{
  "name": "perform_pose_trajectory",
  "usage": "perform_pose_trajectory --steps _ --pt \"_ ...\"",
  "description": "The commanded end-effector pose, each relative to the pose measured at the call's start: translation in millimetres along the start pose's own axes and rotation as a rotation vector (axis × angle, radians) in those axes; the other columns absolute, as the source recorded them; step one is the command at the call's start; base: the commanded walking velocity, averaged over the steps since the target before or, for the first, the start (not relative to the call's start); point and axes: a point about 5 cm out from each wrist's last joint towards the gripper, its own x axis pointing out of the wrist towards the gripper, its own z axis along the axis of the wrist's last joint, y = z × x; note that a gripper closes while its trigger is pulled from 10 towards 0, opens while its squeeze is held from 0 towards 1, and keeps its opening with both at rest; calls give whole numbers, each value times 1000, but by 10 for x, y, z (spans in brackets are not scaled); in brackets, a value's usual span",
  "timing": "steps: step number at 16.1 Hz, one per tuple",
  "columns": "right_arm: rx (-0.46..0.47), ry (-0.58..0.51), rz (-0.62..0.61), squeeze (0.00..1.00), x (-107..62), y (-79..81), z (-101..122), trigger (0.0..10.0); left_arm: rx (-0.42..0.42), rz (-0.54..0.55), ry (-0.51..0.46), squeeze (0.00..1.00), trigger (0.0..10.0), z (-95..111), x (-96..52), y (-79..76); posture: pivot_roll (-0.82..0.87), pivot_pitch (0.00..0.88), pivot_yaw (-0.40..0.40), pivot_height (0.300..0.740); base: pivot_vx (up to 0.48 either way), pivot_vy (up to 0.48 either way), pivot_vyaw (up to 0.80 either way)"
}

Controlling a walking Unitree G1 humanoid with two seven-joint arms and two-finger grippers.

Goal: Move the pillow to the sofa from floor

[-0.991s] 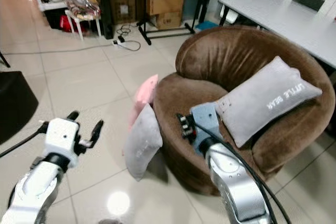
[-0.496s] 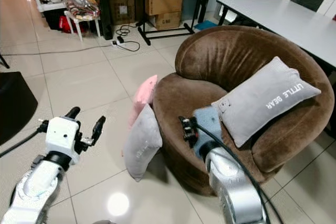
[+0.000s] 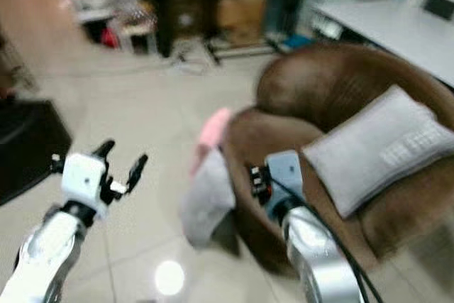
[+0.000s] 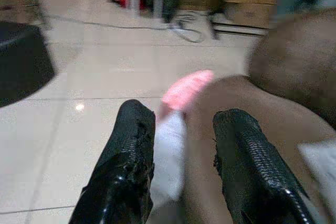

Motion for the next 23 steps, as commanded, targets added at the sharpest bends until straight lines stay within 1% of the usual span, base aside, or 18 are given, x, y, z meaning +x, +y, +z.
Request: perform_pose_trajectory --steps 1,4,7,17,18,21,22,23 --pt "-3 -37 25 0 16 8 76 10000 -2 4 5 0 10000 -8 -11 11 7 0 -44 740 390 0 800" --pt "38 -30 -9 0 33 -35 50 10000 -1 9 12 0 10000 -17 -39 29 18 0 -50 740 386 0 0" --pt "39 -26 -19 0 64 -33 48 10000 3 11 13 0 10000 -17 -49 46 21 0 -52 740 390 0 0" --pt "52 -18 -10 0 56 -24 22 10000 -2 9 5 0 10000 -14 -38 51 17 0 -55 740 388 0 0" --pt "64 0 -50 0 72 -69 6 10000 -6 8 4 0 10000 -14 -36 44 17 0 -59 740 390 0 0" --pt "84 -4 -81 0 83 -129 20 10000 -9 10 2 0 10000 -14 -27 32 16 0 -61 740 366 0 0" --pt "108 -3 -69 0 85 -127 21 10000 -20 18 1 0 10000 -19 -25 27 15 0 -62 736 0 0 0" --pt "104 -36 -59 0 77 -121 59 10000 -25 23 5 0 10000 -26 -26 19 14 0 -65 721 0 0 0"
